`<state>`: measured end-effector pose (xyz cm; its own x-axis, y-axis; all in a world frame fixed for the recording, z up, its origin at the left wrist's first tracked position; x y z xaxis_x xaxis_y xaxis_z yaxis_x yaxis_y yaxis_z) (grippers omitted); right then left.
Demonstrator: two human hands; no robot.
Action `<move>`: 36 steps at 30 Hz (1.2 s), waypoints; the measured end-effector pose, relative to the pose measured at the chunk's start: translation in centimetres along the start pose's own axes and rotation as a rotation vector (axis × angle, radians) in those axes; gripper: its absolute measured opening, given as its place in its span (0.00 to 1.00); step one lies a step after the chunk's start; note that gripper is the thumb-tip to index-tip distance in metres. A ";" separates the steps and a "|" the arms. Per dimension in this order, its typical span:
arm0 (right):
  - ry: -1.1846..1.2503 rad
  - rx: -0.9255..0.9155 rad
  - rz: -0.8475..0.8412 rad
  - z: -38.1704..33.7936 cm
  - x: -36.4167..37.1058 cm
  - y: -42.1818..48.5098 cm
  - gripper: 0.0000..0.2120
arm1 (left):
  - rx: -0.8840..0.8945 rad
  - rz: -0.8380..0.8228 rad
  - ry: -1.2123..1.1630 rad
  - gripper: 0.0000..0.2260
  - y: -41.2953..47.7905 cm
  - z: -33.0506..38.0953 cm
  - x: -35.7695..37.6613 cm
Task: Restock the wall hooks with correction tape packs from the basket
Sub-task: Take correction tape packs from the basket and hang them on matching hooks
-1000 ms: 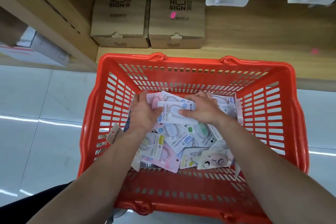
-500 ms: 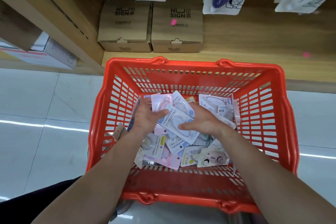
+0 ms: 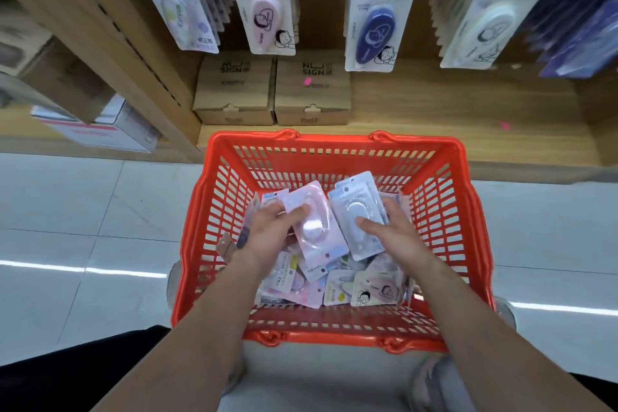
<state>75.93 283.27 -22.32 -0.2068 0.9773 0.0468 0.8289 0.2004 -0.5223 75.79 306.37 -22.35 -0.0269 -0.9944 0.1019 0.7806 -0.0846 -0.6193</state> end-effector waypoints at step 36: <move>0.290 0.008 0.061 -1.1 3.8 -2.2 0.10 | 0.045 0.016 0.087 0.21 -2.0 0.9 4.0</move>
<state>73.89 286.63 -20.07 0.0014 0.9666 0.2562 0.8306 0.1415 -0.5386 74.68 302.66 -19.98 -0.0665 -0.9975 0.0232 0.8088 -0.0675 -0.5843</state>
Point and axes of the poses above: each hand's wrist, its own y-axis towards the middle knuckle, its own x-axis out of the palm, z = x × y, the point moved 7 cm from there along y, towards the middle knuckle, and after that the axes turned 8 degrees about -z, right-handed, at the moved point
